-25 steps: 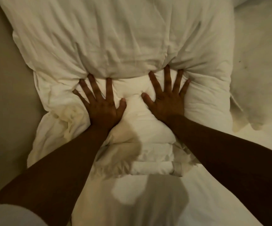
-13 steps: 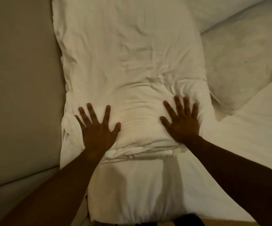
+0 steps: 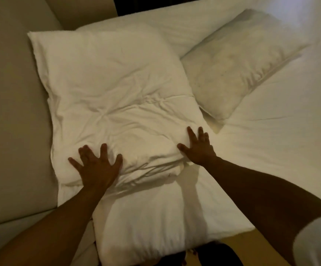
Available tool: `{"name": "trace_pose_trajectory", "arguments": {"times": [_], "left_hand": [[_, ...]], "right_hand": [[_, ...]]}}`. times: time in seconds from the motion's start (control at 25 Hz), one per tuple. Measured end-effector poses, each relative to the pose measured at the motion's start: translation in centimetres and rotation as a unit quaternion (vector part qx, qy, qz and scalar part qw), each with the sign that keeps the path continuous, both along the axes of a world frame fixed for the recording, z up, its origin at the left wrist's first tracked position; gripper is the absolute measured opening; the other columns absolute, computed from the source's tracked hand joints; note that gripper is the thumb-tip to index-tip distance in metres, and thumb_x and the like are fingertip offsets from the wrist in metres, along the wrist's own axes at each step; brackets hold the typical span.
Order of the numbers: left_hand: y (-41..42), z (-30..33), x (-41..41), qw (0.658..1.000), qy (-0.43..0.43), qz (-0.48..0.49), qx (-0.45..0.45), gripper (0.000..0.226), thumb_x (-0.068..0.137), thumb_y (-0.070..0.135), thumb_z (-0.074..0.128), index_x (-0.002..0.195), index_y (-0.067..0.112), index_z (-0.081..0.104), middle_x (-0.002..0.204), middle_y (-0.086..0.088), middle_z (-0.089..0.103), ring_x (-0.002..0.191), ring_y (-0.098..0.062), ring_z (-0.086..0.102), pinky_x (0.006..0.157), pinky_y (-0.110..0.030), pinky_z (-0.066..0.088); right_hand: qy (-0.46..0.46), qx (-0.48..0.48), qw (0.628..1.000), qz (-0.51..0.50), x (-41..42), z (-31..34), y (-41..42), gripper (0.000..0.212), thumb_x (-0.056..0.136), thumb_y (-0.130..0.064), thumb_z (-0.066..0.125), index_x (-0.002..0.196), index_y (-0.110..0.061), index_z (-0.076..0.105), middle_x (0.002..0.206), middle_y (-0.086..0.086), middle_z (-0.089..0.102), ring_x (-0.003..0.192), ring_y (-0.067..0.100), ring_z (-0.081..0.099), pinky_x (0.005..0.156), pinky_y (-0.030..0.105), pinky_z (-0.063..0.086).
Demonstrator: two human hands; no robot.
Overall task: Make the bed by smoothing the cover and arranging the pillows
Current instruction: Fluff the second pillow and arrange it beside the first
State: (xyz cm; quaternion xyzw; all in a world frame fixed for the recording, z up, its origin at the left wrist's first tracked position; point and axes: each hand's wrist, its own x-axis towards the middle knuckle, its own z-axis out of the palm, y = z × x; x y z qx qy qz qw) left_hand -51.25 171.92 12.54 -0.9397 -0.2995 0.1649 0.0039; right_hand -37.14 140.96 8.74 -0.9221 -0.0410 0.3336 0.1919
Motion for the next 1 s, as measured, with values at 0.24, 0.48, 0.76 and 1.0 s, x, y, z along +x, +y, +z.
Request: {"name": "trace_pose_trajectory", "arguments": {"times": [0.24, 0.48, 0.76, 1.0], "left_hand": [[-12.9, 0.8, 11.1, 0.977, -0.045, -0.203, -0.041, 0.084, 0.086, 0.081, 0.013, 0.157, 0.037, 0.004, 0.166, -0.017, 0.004, 0.152, -0.039, -0.002, 0.118, -0.065, -0.002], [-22.9, -5.4, 16.0, 0.957, -0.062, -0.282, -0.015, 0.089, 0.078, 0.082, 0.006, 0.157, 0.041, 0.008, 0.166, -0.02, -0.001, 0.152, -0.041, -0.002, 0.115, -0.069, 0.0], [-28.2, -10.3, 16.8, 0.963, -0.085, -0.253, 0.044, 0.091, 0.08, 0.081, 0.032, 0.158, 0.037, 0.016, 0.159, -0.037, 0.001, 0.149, -0.052, -0.001, 0.115, -0.071, 0.001], [-35.3, -8.5, 18.4, 0.975, -0.103, -0.183, -0.066, 0.076, 0.087, 0.054, 0.041, 0.147, 0.006, 0.04, 0.159, -0.025, 0.026, 0.15, -0.041, 0.018, 0.123, -0.053, 0.016]], "right_hand": [[0.014, 0.085, 0.967, -0.239, 3.9, 0.1, -6.0, 0.085, 0.093, -0.063, 0.049, 0.153, -0.007, 0.026, 0.153, 0.021, 0.036, 0.14, 0.038, 0.038, 0.114, 0.046, 0.034], [0.123, 0.265, 0.819, -0.493, 9.1, -5.3, -10.8, 0.062, 0.091, -0.056, 0.06, 0.117, 0.0, 0.056, 0.105, 0.013, 0.064, 0.094, 0.032, 0.069, 0.08, 0.042, 0.06], [0.163, 0.357, 0.81, -0.436, 14.1, -7.9, -13.6, 0.03, 0.1, -0.042, 0.053, 0.087, -0.014, 0.055, 0.072, 0.006, 0.056, 0.054, 0.016, 0.051, 0.049, 0.027, 0.035], [0.002, 0.292, 0.892, -0.346, 11.6, -5.1, -25.0, 0.036, 0.096, -0.034, 0.058, 0.077, -0.004, 0.064, 0.064, 0.002, 0.056, 0.064, 0.019, 0.052, 0.065, 0.033, 0.042]]}}
